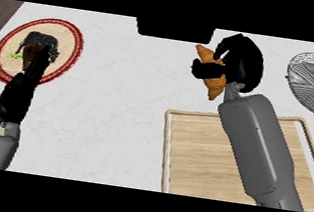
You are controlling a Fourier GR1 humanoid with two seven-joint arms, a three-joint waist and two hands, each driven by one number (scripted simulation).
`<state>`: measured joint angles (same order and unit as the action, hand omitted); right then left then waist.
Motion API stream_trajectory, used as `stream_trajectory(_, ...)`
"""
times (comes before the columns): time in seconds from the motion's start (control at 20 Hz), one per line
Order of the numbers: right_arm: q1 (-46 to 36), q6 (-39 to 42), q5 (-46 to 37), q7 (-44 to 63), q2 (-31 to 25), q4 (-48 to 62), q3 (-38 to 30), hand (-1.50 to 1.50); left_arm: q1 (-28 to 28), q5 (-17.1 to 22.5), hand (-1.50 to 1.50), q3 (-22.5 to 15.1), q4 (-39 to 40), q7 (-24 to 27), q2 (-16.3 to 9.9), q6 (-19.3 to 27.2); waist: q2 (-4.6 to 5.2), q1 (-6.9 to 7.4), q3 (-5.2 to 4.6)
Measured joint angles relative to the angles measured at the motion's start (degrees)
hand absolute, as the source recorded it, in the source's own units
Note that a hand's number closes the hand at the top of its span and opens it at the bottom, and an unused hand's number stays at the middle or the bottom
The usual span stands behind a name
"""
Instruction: Pick the croissant from the tray and place it in the tiered basket
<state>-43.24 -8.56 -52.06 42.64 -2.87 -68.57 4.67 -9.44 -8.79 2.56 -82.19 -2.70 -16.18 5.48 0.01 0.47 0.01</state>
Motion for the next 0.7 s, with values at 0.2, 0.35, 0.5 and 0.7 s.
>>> stream_trajectory(0.2,-4.32,-2.55,-2.58,1.19,-2.98,-2.55,-2.09,1.50,0.52,-0.07,0.00,0.18,-0.01,-0.09,0.31,0.05,-0.06,-0.17,-0.02)
stream_trajectory(0.35,-8.02,-0.51,-4.25,3.26,-6.26,-4.21,-3.44,1.50,-0.42,0.08,0.00,0.75,0.37,-0.83,-0.17,-0.47,-0.11,-0.37,-0.03)
stream_trajectory(0.5,-9.40,3.39,-5.76,4.11,-10.41,-5.81,-3.99,1.50,0.23,0.26,0.00,1.04,-0.64,-1.07,-0.51,-1.04,-0.19,-0.45,-0.05)
stream_trajectory(0.7,-11.47,8.68,-4.81,3.40,-14.44,-6.33,-6.04,1.50,0.23,-0.17,0.00,1.39,-0.19,-0.65,-0.18,-0.93,-0.12,-0.40,-0.04)
